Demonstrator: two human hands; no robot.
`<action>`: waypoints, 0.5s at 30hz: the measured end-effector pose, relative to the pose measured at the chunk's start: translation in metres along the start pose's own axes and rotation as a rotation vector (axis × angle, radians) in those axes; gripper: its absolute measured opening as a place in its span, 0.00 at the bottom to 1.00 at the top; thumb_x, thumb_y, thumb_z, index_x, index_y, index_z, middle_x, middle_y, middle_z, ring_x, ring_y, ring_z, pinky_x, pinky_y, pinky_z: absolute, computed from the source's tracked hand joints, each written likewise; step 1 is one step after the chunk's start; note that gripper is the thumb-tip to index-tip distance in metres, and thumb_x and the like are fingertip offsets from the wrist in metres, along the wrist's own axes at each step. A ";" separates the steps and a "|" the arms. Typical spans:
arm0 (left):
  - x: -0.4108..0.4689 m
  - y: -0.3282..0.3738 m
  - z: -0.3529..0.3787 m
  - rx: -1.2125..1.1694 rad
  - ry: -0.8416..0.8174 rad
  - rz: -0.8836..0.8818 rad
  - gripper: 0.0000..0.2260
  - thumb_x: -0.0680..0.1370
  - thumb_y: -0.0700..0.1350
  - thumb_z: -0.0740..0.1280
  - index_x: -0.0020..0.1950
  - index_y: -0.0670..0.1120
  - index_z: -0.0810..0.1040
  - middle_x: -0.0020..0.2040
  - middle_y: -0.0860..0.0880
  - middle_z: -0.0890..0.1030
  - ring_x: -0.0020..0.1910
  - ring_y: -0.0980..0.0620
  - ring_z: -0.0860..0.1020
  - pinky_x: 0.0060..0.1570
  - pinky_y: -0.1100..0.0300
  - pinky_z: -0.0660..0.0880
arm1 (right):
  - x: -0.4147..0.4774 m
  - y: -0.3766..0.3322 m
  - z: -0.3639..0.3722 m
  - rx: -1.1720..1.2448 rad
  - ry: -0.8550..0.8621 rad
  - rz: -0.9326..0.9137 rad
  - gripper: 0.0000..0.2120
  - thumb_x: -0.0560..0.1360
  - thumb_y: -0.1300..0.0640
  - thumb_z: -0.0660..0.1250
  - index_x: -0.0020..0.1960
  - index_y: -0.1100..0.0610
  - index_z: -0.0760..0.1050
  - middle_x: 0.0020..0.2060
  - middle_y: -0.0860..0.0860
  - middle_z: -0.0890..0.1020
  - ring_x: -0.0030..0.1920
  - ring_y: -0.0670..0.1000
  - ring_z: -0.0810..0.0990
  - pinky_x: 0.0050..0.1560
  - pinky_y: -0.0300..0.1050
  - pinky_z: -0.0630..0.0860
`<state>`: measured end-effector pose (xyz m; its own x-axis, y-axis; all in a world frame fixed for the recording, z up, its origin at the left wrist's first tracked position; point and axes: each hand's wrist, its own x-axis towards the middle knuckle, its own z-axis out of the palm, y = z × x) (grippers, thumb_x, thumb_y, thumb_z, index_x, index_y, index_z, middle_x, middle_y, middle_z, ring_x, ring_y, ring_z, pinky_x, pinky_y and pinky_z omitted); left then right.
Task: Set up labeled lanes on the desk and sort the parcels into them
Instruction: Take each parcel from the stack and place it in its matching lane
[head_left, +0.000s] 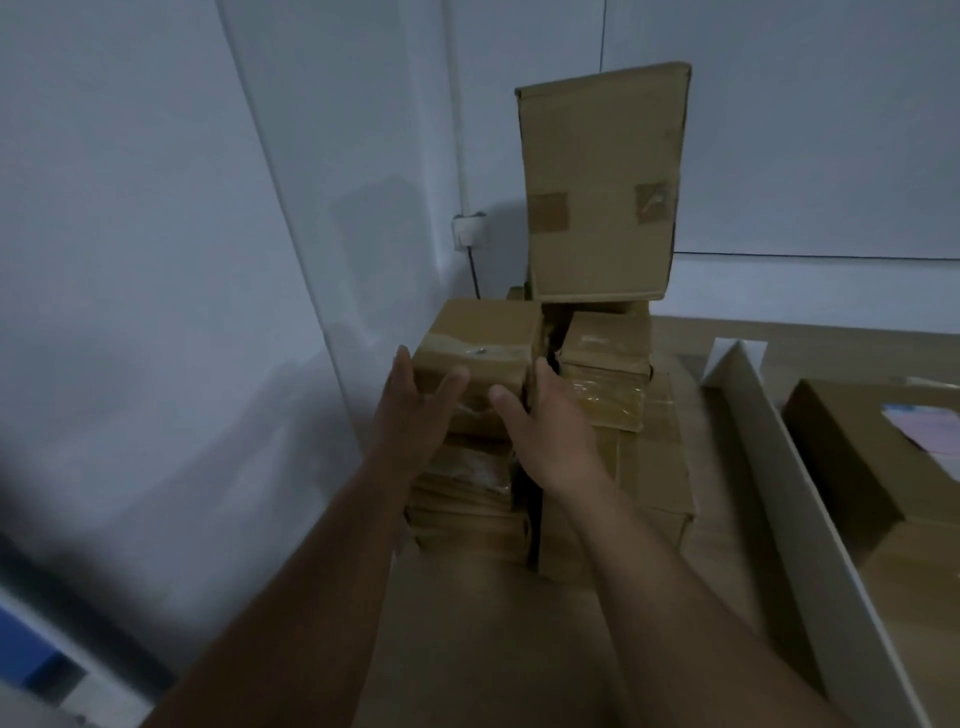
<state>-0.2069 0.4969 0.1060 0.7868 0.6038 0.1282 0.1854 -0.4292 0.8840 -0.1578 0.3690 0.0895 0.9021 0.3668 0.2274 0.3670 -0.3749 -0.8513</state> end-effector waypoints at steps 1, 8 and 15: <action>0.001 0.000 0.000 -0.015 0.003 0.006 0.34 0.77 0.57 0.64 0.77 0.46 0.53 0.73 0.45 0.65 0.70 0.45 0.65 0.66 0.52 0.65 | 0.001 -0.002 0.001 0.000 0.001 0.018 0.22 0.77 0.44 0.61 0.68 0.50 0.66 0.62 0.46 0.75 0.62 0.49 0.73 0.60 0.47 0.72; 0.007 -0.005 -0.026 0.067 0.128 -0.104 0.25 0.79 0.59 0.57 0.71 0.46 0.68 0.69 0.44 0.71 0.67 0.43 0.69 0.66 0.49 0.65 | -0.003 -0.017 -0.012 -0.085 0.154 0.230 0.23 0.78 0.38 0.56 0.60 0.53 0.75 0.52 0.52 0.80 0.53 0.54 0.78 0.52 0.49 0.74; -0.019 -0.020 -0.027 0.085 -0.038 -0.089 0.15 0.77 0.58 0.59 0.51 0.49 0.78 0.52 0.45 0.79 0.54 0.43 0.76 0.57 0.49 0.72 | -0.022 -0.015 -0.010 -0.101 0.128 0.309 0.12 0.77 0.46 0.62 0.53 0.52 0.77 0.49 0.50 0.80 0.50 0.53 0.77 0.48 0.46 0.72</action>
<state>-0.2411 0.5118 0.0980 0.7868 0.6164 0.0326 0.3033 -0.4320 0.8493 -0.1814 0.3583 0.1022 0.9928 0.1158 0.0292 0.0873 -0.5364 -0.8395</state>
